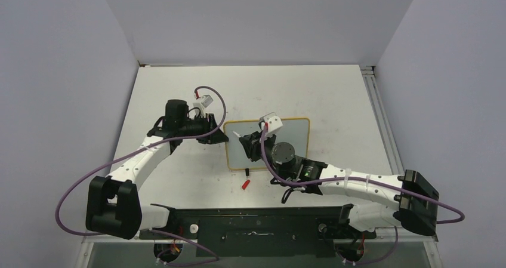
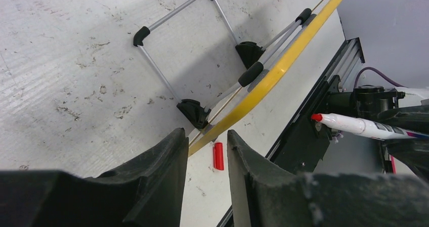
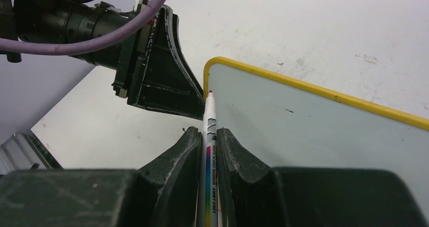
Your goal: Write a sentence on the whiteboard
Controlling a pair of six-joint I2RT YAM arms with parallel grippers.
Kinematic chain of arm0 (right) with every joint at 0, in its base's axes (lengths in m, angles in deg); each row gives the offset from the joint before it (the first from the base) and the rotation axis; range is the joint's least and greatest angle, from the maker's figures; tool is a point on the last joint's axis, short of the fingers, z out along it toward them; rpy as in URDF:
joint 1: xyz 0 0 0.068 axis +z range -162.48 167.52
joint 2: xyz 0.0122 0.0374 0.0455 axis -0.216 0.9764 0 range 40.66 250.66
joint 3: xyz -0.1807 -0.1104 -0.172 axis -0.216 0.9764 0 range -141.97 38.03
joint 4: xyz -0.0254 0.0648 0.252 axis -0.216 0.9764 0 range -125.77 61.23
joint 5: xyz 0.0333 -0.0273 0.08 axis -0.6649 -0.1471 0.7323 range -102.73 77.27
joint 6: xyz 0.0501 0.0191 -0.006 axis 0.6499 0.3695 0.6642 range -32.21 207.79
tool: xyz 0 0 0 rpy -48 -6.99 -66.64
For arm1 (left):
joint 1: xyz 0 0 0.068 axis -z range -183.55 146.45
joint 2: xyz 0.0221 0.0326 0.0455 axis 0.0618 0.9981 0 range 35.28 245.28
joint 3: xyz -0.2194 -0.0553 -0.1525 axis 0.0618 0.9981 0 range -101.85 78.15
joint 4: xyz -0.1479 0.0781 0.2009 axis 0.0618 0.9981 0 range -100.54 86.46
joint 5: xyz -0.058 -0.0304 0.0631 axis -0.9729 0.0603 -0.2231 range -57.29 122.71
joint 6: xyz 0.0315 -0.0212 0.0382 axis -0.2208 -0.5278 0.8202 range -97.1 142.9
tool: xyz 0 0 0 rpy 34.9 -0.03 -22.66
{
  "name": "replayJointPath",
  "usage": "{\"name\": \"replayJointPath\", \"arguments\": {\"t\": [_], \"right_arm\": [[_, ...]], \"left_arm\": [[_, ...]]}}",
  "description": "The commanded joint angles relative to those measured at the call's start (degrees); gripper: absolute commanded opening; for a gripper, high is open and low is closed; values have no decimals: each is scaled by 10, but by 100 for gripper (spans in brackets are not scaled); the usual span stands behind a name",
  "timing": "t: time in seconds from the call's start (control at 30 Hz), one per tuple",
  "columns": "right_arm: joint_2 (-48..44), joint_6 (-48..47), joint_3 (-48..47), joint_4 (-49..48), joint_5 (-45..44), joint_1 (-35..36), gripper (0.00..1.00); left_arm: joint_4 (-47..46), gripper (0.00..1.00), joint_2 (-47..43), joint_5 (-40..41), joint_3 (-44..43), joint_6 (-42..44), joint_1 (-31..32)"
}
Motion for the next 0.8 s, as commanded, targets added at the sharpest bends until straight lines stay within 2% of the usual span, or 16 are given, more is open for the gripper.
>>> {"name": "replayJointPath", "arguments": {"t": [0.0,0.77], "right_arm": [[7,-12,-27,-46,-11,5,5],[58,-26,-45,-73,-16,4,5]], "left_arm": [[-34,32,6,-22,-25,-4,0],[-20,13,13,-8,-27,9,10]]}}
